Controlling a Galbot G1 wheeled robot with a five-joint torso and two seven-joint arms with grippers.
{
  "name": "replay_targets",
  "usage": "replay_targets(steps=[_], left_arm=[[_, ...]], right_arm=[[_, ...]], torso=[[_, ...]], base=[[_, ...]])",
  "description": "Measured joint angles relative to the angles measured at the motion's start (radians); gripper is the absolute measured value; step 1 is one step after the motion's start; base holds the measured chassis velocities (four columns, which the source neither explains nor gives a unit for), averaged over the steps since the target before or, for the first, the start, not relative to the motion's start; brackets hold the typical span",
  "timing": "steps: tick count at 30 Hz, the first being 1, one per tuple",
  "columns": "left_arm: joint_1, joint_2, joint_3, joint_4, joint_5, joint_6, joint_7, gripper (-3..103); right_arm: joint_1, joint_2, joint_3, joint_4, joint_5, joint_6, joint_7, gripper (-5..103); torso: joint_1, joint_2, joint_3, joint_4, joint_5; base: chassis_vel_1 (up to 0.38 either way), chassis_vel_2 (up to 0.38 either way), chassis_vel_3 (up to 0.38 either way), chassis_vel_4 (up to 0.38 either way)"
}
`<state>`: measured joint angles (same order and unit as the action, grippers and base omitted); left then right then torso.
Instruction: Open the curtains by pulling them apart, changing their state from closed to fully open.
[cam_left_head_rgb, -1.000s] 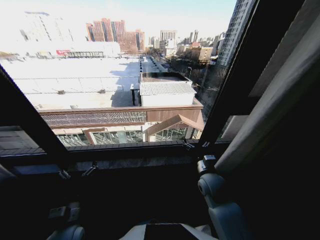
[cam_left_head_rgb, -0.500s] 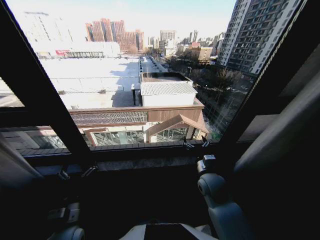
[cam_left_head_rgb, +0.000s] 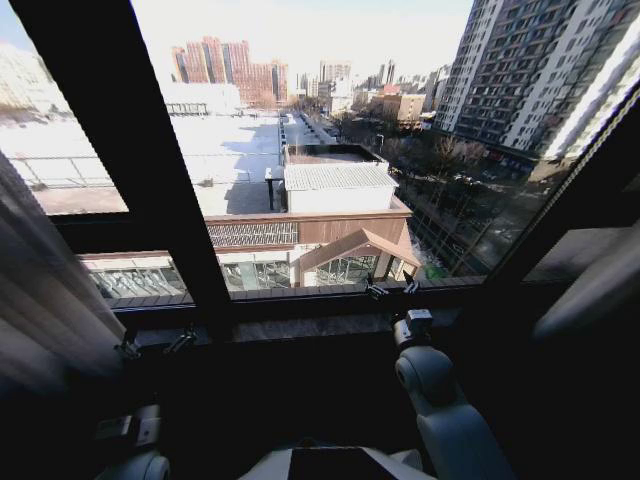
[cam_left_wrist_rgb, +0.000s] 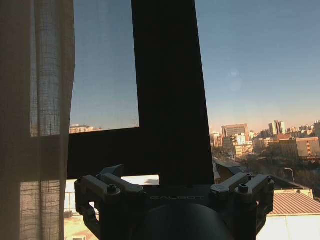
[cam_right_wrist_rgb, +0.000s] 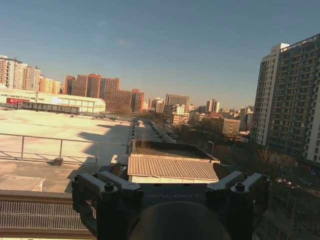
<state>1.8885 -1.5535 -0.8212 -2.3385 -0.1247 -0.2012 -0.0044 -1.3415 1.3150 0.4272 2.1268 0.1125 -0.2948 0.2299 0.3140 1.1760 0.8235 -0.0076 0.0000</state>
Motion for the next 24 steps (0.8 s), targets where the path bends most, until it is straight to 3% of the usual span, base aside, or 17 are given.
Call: replay_targets(steps=[11,17,24], left_arm=[[-0.003,0.001,0.001,0.001,0.0,0.007,0.0,100],[0.008,0.009,-0.001,-0.03,-0.018,0.095,0.0,100],[-0.011,0.017,-0.004,-0.031,-0.017,0.117,-0.002,100]], right_arm=[[0.0,0.001,0.002,-0.001,0.0,0.0,0.0,100],[-0.002,0.0,0.001,0.002,0.004,0.01,0.0,100],[-0.003,-0.001,-0.003,0.002,0.017,0.03,-0.029,100]], torso=[[0.0,0.0,0.0,0.0,0.0002],[0.0,0.0,0.0,0.0,-0.0001],[0.0,0.0,0.0,0.0001,-0.0001]], base=[[0.344,0.347,-0.348,-0.36],[0.362,0.348,-0.354,-0.354],[0.338,0.312,-0.336,-0.321]])
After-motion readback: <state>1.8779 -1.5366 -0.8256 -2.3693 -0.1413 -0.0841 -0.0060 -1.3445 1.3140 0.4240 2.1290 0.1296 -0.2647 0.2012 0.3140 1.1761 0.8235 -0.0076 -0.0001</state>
